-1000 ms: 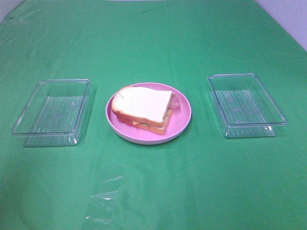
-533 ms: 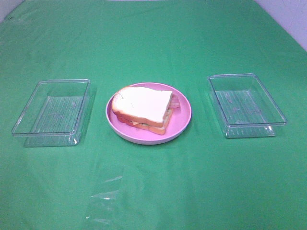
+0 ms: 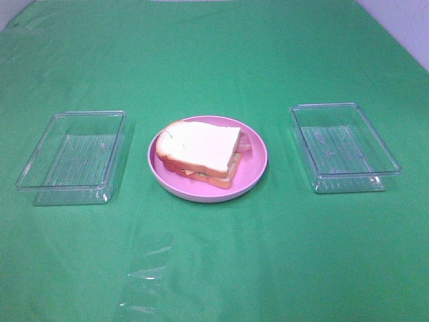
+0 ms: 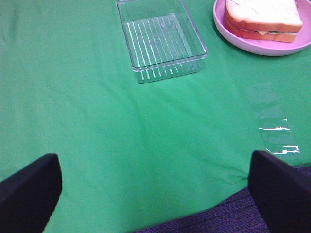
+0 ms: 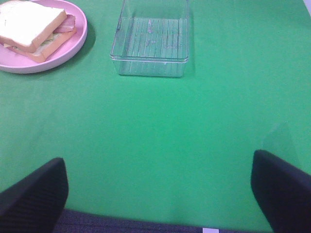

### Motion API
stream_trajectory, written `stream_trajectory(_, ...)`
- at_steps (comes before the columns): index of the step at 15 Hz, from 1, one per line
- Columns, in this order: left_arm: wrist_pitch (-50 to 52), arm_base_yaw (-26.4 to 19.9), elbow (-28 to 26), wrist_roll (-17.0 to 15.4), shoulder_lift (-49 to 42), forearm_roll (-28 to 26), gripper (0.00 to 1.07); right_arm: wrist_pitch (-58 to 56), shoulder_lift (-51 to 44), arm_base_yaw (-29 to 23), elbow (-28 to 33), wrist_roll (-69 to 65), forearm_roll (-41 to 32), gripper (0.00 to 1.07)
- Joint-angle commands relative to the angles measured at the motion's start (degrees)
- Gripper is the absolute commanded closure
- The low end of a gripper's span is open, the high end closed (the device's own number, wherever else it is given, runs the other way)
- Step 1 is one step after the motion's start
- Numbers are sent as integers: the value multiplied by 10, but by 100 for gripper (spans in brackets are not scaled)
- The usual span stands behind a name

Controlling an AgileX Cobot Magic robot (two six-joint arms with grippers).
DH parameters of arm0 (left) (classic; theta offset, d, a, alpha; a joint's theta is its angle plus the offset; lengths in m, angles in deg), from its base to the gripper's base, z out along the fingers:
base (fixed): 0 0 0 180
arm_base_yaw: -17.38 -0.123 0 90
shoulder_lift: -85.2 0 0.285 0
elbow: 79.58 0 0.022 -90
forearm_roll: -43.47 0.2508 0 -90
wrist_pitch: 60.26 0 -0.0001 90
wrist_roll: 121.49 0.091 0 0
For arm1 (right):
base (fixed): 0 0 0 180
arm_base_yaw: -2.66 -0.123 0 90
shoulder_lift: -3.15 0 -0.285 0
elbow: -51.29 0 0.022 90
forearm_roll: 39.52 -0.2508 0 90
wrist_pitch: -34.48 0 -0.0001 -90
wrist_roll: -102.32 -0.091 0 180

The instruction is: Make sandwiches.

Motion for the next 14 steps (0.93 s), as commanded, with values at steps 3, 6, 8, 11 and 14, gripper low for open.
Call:
stream_trajectory(3, 10, -2, 2, 5, 0, -5, 10, 2, -17, 3, 1, 1, 1, 9)
stream_trajectory(6, 10, -6, 2, 5, 0, -5, 10, 2, -17, 3, 1, 1, 1, 9)
stream_trajectory(8, 10, -44, 2, 5, -10, -1, 10, 2, -17, 3, 1, 1, 1, 9)
stream_trajectory(11, 6, -157, -1, 5, -83, 0, 10, 2, -17, 3, 1, 1, 1, 9)
stream_trajectory(14, 10, -159, 2, 5, -82, -5, 10, 2, -14, 3, 1, 1, 1, 9)
